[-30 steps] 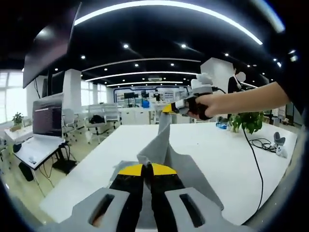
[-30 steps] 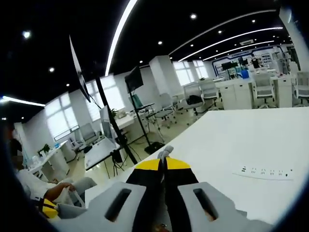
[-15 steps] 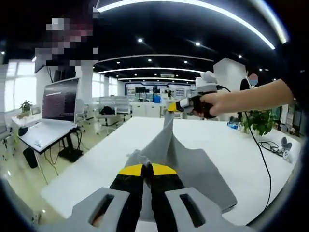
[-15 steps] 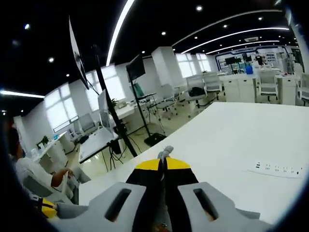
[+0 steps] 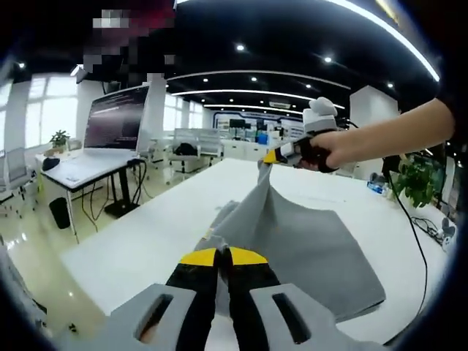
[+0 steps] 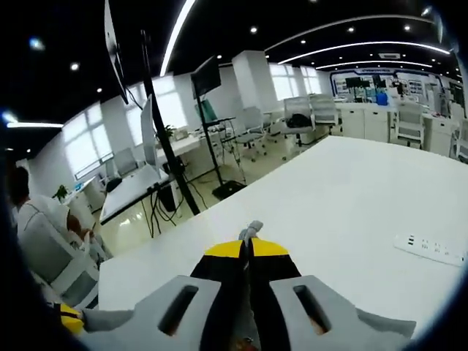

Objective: Fold the towel on the table until its edges align and the towel forms a compact rectangular stack.

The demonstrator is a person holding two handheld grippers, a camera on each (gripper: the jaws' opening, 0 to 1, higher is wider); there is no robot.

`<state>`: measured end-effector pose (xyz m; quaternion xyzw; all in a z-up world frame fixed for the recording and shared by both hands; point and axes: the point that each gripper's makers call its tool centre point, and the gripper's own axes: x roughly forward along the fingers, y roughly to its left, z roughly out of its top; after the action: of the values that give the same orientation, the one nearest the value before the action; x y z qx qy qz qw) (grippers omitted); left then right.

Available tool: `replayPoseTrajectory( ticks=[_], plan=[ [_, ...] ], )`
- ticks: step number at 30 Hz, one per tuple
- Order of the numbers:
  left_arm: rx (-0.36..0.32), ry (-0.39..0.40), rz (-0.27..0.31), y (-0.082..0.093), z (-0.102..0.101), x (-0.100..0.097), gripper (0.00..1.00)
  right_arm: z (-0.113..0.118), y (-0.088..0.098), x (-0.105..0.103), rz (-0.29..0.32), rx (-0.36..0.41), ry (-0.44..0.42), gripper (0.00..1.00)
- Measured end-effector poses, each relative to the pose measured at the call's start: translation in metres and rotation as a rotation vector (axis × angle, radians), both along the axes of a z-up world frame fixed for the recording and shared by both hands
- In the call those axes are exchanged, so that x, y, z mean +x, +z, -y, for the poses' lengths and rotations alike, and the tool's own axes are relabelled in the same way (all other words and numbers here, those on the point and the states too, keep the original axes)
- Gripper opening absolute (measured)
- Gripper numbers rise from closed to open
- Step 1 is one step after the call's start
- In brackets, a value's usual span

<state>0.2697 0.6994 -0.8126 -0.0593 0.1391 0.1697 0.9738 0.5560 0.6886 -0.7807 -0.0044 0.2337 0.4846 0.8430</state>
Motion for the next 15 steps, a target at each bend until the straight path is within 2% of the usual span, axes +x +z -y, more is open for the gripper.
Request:
replayPoseTrajectory(
  ticks=[4,6,7,8,9,15],
  plan=[
    [-0.009,0.06,-0.023,-0.014,-0.004,0.0,0.04,-0.011,-0.013,-0.005,-0.016,-0.001,-0.019,0.0],
    [-0.021,0.077,-0.024,-0.022,-0.007,0.0,0.04,-0.015,-0.021,-0.007,0.02,-0.046,0.009,0.0],
    [-0.028,0.081,-0.027,-0.027,-0.009,-0.001,0.04,-0.016,-0.024,-0.007,0.031,-0.056,0.014,0.0],
    [-0.031,0.095,-0.032,-0.032,-0.013,-0.002,0.04,-0.019,-0.025,-0.007,0.068,-0.059,0.037,0.0],
    [-0.03,0.096,-0.032,-0.032,-0.012,-0.002,0.04,-0.022,-0.026,-0.008,0.085,-0.057,0.054,0.0],
    [-0.03,0.111,-0.058,-0.04,-0.015,0.003,0.04,-0.033,-0.038,-0.005,0.102,-0.083,0.088,0.0]
  ],
)
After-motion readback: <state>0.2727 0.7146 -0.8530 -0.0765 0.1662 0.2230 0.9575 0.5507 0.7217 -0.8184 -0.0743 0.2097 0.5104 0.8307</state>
